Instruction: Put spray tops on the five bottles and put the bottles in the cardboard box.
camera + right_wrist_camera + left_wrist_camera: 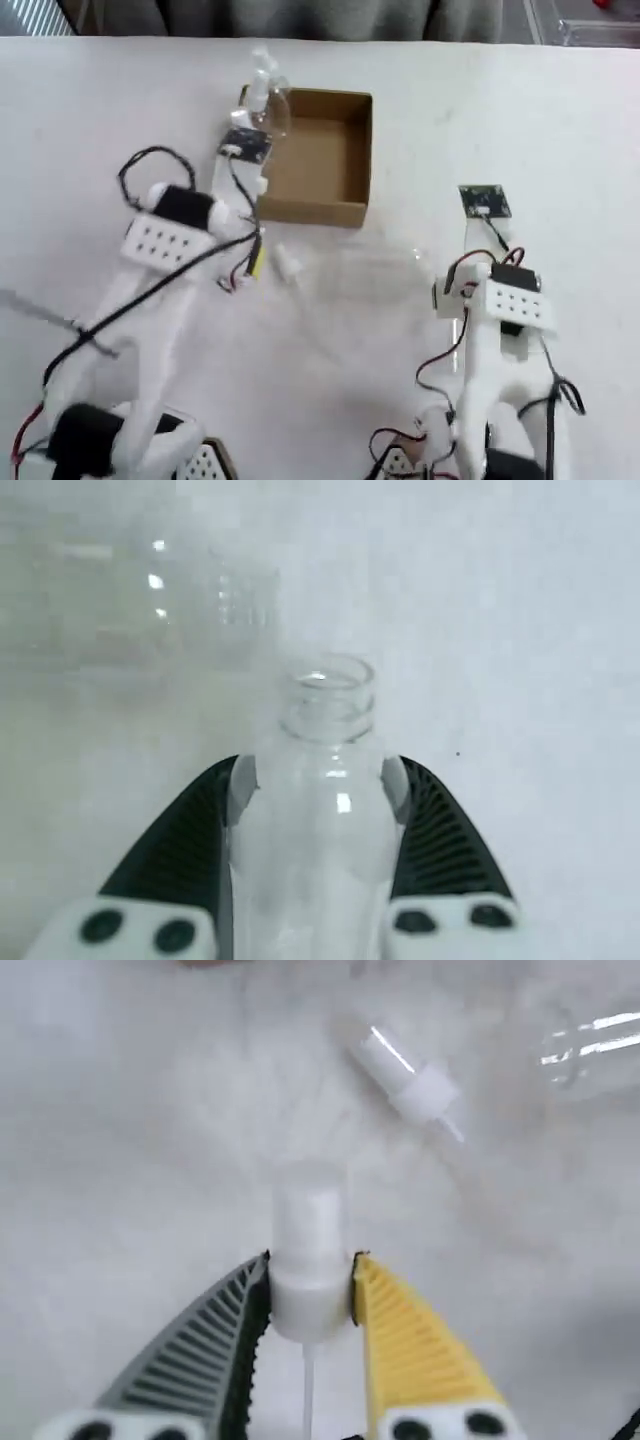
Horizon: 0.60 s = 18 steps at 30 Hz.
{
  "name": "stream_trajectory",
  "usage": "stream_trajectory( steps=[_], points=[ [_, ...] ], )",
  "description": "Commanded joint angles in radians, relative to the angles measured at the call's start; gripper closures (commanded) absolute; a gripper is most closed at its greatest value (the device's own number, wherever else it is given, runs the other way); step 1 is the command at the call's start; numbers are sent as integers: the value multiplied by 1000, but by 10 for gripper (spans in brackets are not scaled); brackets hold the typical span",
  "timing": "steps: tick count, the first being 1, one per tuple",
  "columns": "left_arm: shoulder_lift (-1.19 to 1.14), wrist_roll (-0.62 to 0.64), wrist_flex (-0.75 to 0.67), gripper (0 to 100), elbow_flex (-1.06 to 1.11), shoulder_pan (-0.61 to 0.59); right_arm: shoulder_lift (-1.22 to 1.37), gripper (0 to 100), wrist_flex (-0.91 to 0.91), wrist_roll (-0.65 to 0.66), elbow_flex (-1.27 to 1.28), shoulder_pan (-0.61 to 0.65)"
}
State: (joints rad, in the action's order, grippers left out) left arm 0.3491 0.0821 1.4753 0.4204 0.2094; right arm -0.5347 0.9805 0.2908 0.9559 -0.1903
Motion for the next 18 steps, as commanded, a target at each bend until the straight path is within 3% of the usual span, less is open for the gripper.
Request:
stream_trajectory(
  steps=[1,8,14,18],
  points=[
    [206,-6,-48,979,35,-1,-191,984,22,5,-9,-5],
    [390,-6,-55,977,64,-1,-493,984,-148,9,32,90],
    [481,-6,-189,977,75,-1,-644,984,-429,3,129,173],
    [550,-6,-302,977,72,-1,-694,984,-593,-129,173,249]
  ],
)
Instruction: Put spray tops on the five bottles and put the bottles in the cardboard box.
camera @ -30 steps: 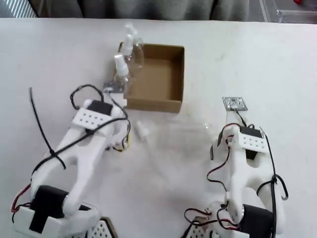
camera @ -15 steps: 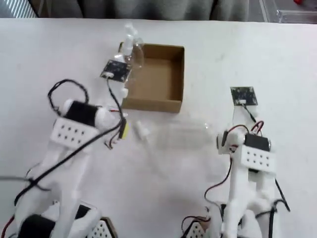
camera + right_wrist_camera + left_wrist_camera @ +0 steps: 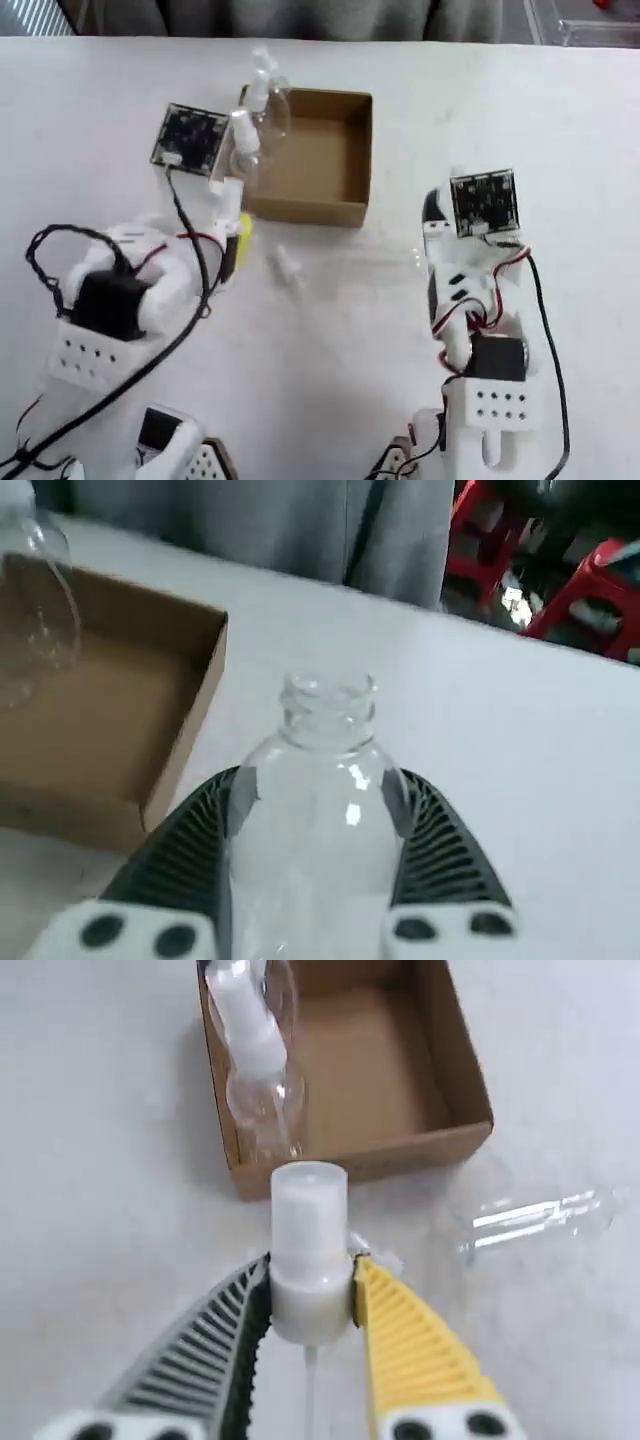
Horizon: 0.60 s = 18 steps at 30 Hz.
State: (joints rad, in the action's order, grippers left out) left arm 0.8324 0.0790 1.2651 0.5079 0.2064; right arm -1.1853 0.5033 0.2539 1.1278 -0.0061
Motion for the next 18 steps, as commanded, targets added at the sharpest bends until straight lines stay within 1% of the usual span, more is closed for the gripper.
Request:
stream_trajectory(
  steps=[1,3,6,11,16,18],
  points=[
    [84,-3,-127,977,-14,2,-50,984,-139,-130,5,93],
    [116,-3,-184,977,-14,2,-64,984,-173,-187,11,156],
    [159,-8,-284,977,-14,2,-64,984,-203,-227,17,246],
    [206,-11,-479,977,-23,2,-65,984,-268,-258,86,384],
    [206,-11,-703,977,-23,2,-77,984,-429,-256,209,479],
    [205,-11,-786,977,-25,7,-111,984,-464,-256,269,519]
  ],
)
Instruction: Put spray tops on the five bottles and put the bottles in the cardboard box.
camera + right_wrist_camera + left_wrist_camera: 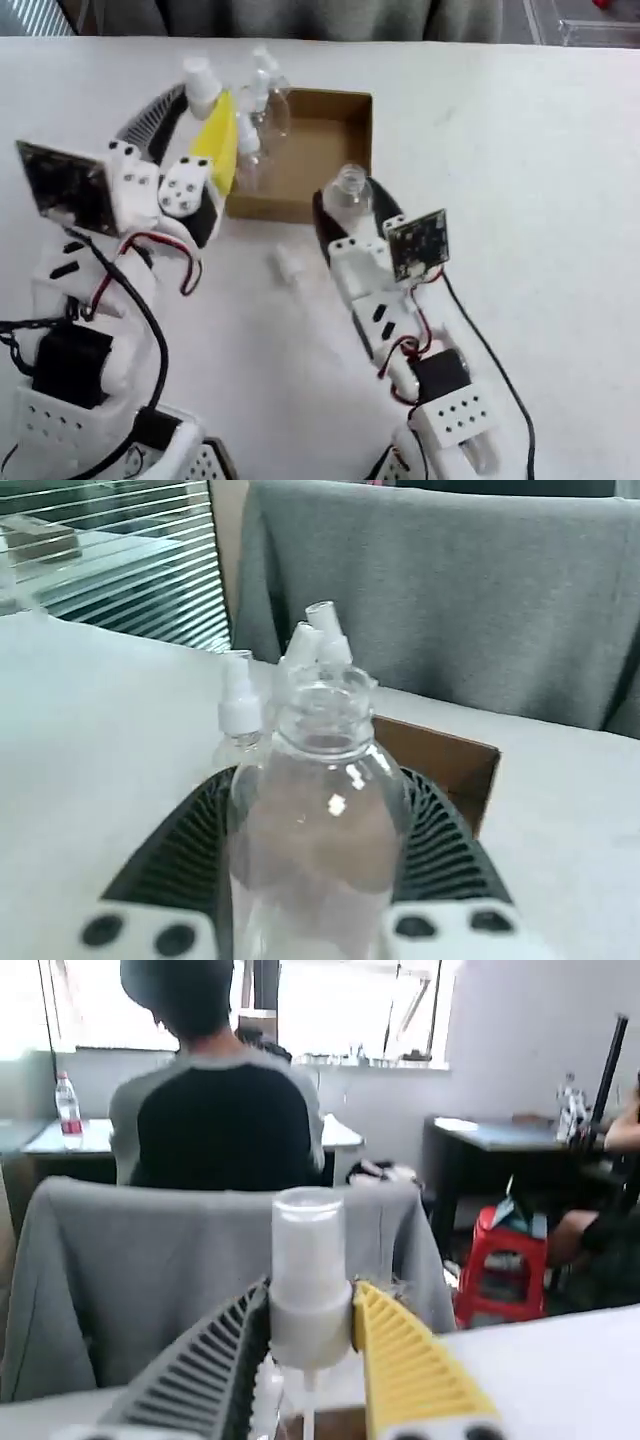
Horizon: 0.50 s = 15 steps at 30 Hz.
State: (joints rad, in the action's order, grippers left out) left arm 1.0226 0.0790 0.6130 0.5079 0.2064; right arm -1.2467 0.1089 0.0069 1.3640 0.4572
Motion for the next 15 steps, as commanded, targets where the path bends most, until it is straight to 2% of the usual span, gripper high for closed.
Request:
stream_trajectory(
  steps=[1,4,10,15],
  points=[
    [15,-11,-169,977,-25,10,-73,984,-81,-9,63,76],
    [10,-9,-226,977,-60,13,-157,984,-84,-9,141,131],
    [-159,-6,-209,978,-264,87,-363,984,-76,-3,261,170],
    [-303,-2,35,978,-514,216,-464,984,-22,-8,330,168]
  ],
)
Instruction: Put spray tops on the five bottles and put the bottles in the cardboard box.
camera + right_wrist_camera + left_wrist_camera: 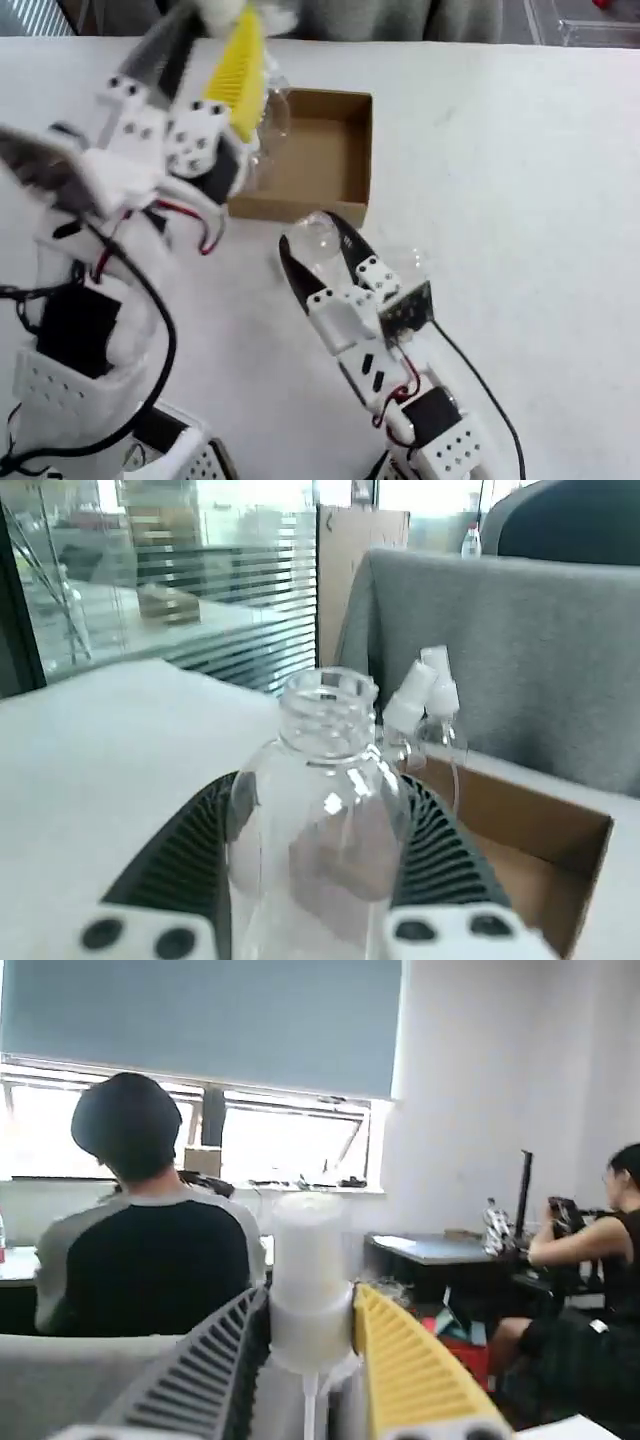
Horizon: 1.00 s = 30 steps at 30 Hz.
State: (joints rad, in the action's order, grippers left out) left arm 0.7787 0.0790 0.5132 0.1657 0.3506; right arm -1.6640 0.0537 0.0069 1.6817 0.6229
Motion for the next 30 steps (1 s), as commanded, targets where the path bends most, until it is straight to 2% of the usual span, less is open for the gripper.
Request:
stream_trajectory(
  steps=[1,5,13,22,30],
  points=[
    [-73,-2,183,978,-209,96,-53,984,56,-8,11,4],
    [-79,-2,276,978,-252,163,-77,984,65,-8,12,1],
    [-77,-2,437,978,-256,216,-71,984,67,-8,12,-1],
    [-19,0,474,978,-255,228,-71,984,87,-3,12,-1],
    [10,64,548,978,-245,228,-74,984,94,-3,12,2]
  ],
)
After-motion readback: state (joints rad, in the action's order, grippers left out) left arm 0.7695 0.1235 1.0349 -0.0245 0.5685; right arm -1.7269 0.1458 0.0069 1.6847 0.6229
